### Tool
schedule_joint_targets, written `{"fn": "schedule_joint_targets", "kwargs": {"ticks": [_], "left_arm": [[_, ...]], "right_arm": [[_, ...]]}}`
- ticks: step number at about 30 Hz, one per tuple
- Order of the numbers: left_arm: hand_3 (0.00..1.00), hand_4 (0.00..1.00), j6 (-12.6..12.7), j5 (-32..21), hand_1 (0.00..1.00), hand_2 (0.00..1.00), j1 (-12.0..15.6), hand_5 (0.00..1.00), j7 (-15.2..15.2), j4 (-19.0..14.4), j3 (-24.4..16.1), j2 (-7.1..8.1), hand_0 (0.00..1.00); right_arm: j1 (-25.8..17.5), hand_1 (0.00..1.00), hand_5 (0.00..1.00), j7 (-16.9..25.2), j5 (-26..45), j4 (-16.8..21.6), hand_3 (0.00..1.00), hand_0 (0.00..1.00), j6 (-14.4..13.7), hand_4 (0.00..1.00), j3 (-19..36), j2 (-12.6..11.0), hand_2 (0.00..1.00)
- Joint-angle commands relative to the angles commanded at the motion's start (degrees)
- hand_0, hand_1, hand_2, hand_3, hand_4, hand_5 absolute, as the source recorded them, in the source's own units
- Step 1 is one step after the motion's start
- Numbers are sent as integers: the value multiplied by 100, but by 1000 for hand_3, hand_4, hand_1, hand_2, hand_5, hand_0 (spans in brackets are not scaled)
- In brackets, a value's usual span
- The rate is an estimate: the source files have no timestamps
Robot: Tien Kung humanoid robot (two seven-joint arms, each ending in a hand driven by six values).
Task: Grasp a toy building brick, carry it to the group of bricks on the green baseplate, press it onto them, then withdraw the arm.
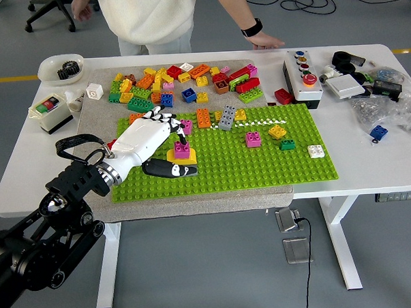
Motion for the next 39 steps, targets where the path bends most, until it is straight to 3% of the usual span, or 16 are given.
{"fn": "schedule_joint_targets", "kwargs": {"ticks": [39], "left_arm": [[540,998,-84,0,893,781,73,586,50,181,-21,38,998]], "right_arm": [[-6,640,523,2,26,0,641,744,-10,845,18,8,683]]}}
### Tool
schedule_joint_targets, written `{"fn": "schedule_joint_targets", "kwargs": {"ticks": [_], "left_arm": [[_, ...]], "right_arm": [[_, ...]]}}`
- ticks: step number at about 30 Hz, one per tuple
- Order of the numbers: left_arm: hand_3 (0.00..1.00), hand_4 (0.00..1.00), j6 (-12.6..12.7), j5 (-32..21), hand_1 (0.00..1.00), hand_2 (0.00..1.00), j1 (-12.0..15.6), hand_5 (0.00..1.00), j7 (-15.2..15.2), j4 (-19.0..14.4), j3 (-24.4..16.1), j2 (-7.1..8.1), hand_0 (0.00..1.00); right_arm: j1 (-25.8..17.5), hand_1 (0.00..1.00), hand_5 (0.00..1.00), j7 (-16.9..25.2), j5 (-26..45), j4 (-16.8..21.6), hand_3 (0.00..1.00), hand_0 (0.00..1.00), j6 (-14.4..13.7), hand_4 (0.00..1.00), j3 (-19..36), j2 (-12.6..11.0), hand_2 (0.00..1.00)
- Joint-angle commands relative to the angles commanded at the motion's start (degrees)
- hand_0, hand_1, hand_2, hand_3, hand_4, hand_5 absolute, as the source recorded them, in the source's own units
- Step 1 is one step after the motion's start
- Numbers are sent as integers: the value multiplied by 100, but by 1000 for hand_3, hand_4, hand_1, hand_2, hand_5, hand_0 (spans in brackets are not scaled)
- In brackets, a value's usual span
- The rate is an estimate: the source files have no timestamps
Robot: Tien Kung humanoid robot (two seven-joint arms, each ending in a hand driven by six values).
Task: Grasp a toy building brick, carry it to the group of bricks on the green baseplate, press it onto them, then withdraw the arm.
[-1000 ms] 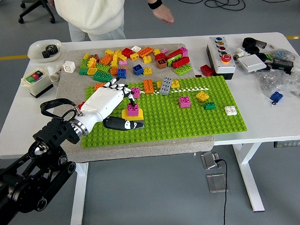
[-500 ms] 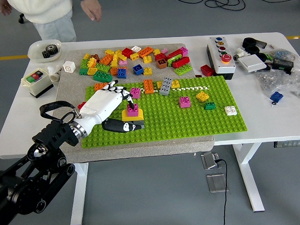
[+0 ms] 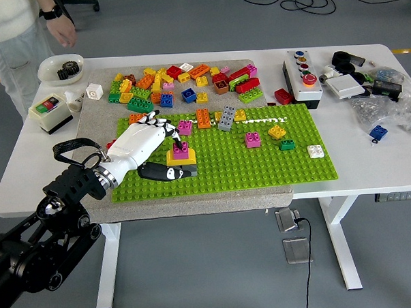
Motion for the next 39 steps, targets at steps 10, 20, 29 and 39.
{"fn": "schedule_joint_targets", "kwargs": {"ticks": [10,20,29,39], "left_arm": [[540,998,-66,0,892,781,50,584,28,3,35,7,998],[541,998,50,0,890,775,29,582,-4,-319,-131,29,998],[542,998,86,0,888,773,-1,582,-3,-597,-321,34,998],[561,998,144,0,869,767,-21,577,-17,-828,-544,69,998]], "right_arm": [[-3,640,523,1,6,0,642,745,-2,845,-2,0,683],[-11,640,522,0,1,0,641,745,-1,845,3,6,683],[-16,640,523,1,1,0,642,745,-1,845,-8,16,682],[-35,640,524,0,-19,0,642,745,4,845,-1,18,682]]}}
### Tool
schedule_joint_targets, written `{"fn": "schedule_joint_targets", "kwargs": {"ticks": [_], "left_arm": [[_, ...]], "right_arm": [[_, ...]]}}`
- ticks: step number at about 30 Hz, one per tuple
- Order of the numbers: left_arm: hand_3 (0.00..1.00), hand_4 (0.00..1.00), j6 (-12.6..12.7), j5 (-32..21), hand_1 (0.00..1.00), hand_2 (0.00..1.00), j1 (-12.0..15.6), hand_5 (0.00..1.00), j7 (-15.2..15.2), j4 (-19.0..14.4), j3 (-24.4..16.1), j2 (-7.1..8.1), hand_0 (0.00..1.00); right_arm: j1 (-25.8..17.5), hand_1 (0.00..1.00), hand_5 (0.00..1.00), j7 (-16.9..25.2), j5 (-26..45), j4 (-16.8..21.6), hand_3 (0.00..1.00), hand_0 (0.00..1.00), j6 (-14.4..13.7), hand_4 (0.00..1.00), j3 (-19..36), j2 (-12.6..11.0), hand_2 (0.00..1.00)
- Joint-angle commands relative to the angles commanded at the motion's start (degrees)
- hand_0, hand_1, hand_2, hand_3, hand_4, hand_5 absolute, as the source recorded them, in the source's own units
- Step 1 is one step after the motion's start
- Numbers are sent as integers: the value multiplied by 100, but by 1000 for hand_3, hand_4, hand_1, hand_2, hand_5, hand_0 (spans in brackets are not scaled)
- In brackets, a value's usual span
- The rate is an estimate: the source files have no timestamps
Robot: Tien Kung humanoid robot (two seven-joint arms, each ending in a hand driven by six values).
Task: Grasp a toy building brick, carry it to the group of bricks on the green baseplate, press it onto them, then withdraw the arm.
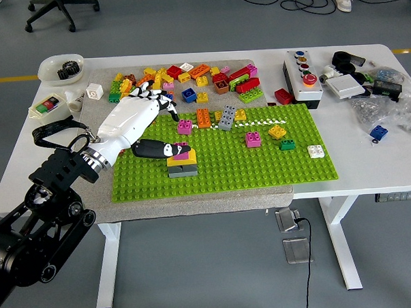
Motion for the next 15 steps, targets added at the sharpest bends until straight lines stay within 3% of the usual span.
{"fn": "schedule_joint_targets", "kwargs": {"ticks": [3,4,9,10,15], "left_arm": [[561,998,12,0,869,767,6,577,-14,-49,-58,22,998],[640,998,18,0,840,761,10,580,-20,-66,-83,30,998],[640,998,55,0,840,761,49,580,-75,-144,-216,80,998],[760,998,55,0,836,763,54,576,-80,-153,-230,86,998],[760,998,62,0,836,763,88,576,-134,-252,-356,127,998]], "right_arm": [[-2,640,524,0,-3,0,642,745,0,845,3,2,682],[-1,640,523,0,-4,0,643,745,0,845,4,3,682],[8,640,523,7,0,0,643,745,-5,845,13,5,682],[9,640,524,8,1,0,641,745,-5,845,15,5,683],[-6,640,524,3,-8,0,641,745,-3,845,51,6,683]]}}
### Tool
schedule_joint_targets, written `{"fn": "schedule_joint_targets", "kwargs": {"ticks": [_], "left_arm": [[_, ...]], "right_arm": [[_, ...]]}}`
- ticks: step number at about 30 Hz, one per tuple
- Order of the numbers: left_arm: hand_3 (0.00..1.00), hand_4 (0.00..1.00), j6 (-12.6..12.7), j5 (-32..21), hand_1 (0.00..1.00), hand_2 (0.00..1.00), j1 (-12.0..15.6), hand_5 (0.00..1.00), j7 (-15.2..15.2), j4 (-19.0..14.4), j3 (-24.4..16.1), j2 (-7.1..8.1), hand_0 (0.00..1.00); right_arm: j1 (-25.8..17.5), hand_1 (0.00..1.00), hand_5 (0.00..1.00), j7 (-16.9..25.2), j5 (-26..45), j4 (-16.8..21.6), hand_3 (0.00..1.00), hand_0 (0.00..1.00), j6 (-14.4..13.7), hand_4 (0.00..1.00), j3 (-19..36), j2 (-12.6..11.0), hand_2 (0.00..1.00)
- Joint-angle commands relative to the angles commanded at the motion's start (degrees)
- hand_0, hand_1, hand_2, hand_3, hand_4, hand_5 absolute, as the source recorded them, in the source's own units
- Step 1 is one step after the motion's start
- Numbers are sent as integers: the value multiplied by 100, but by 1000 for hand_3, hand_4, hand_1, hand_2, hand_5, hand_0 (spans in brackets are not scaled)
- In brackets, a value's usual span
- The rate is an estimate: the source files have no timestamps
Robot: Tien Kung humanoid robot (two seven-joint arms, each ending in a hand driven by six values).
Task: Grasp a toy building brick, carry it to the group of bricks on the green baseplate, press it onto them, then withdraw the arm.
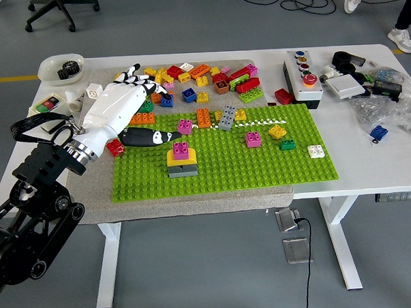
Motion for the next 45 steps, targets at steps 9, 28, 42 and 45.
{"fn": "schedule_joint_targets", "kwargs": {"ticks": [9,28,42,45], "left_arm": [[836,998,-144,0,839,783,32,575,-104,-197,-179,81,998],[855,998,-188,-78,849,804,-94,576,-197,-301,-421,192,912],[862,998,-224,-217,851,803,-153,583,-217,-310,-490,223,883],[862,998,-247,-257,851,804,-157,584,-222,-308,-506,243,877]], "right_arm": [[23,639,523,4,-7,0,641,745,-16,845,38,5,683],[28,643,521,-50,-38,0,640,745,-67,841,81,37,684],[48,644,525,-73,-54,0,640,745,-58,839,-2,35,684],[33,643,526,-87,-64,0,638,745,-56,837,-25,42,685]]}}
